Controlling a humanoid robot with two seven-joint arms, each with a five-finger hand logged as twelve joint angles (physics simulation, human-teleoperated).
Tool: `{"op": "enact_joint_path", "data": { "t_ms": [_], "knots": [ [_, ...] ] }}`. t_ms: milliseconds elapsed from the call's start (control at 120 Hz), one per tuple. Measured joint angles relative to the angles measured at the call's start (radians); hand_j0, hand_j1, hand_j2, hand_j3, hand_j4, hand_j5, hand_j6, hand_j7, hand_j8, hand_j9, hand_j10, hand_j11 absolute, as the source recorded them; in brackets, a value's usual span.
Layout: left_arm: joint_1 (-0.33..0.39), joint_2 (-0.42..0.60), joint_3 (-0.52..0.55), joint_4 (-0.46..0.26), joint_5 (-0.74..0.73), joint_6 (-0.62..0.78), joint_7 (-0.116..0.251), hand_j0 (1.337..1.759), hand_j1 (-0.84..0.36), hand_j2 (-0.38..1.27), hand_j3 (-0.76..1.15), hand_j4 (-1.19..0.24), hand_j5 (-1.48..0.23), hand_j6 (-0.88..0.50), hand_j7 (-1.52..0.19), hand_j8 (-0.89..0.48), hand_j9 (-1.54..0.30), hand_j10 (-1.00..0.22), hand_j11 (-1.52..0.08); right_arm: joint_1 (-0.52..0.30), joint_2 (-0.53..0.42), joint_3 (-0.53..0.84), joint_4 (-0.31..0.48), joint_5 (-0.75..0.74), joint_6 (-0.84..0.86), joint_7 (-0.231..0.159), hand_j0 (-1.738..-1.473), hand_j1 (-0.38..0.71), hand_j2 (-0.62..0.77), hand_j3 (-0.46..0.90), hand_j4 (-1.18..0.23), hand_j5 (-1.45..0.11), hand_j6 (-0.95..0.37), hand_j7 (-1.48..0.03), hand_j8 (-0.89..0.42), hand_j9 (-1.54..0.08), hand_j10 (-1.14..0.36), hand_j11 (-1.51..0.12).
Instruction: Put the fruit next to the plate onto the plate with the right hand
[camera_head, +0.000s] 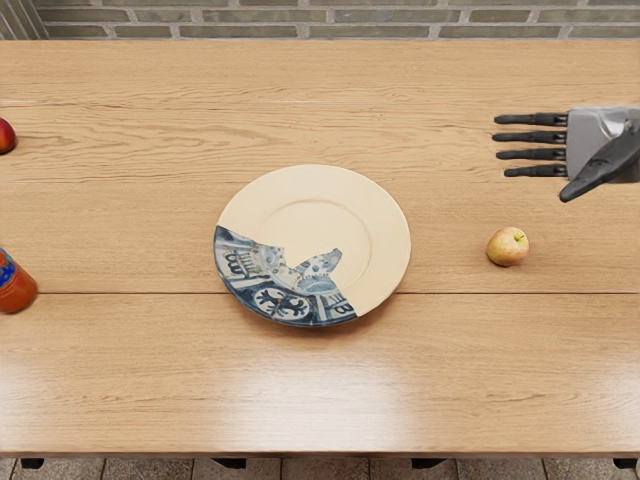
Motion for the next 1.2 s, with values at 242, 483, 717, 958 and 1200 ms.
{"op": "enact_joint_path", "data": {
  "t_ms": [242,483,717,958,1200],
  "knots": [
    [0.0,0.0,0.0,0.0,0.0,0.0,0.0,1.658,0.35,0.0,0.0,0.0,0.0,0.0,0.0,0.0,0.0,0.0,0.0,0.006,-0.042,0.041,0.202,-0.241,-0.021,0.0,-1.658,-0.32,0.0,0.0,-0.02,-0.03,-0.02,-0.01,-0.02,-0.01,-0.02,-0.01],
    [0.0,0.0,0.0,0.0,0.0,0.0,0.0,1.658,0.35,0.0,0.0,0.0,0.0,0.0,0.0,0.0,0.0,0.0,0.0,0.005,-0.026,-0.017,0.487,-0.66,-0.655,0.0,-1.658,-0.3,-0.01,0.0,-0.04,-0.06,-0.05,-0.05,-0.04,-0.05,-0.04,-0.05],
    [0.0,0.0,0.0,0.0,0.0,0.0,0.0,1.658,0.35,0.0,0.0,0.0,0.0,0.0,0.0,0.0,0.0,0.0,0.0,0.001,0.13,-0.281,0.468,-0.982,-1.069,0.0,-1.658,-0.3,-0.01,0.0,-0.05,-0.06,-0.05,-0.06,-0.05,-0.06,-0.05,-0.06],
    [0.0,0.0,0.0,0.0,0.0,0.0,0.0,1.658,0.35,0.0,0.0,0.0,0.0,0.0,0.0,0.0,0.0,0.0,0.0,0.048,0.272,-0.424,0.355,-1.058,-1.053,0.0,-1.658,-0.31,0.0,0.0,-0.04,-0.05,-0.04,-0.04,-0.04,-0.04,-0.04,-0.04],
    [0.0,0.0,0.0,0.0,0.0,0.0,0.0,1.658,0.35,0.0,0.0,0.0,0.0,0.0,0.0,0.0,0.0,0.0,0.0,0.098,0.344,-0.516,0.262,-1.075,-1.044,0.0,-1.658,-0.29,-0.01,0.0,-0.06,-0.07,-0.06,-0.07,-0.06,-0.07,-0.06,-0.07]
  ]
}}
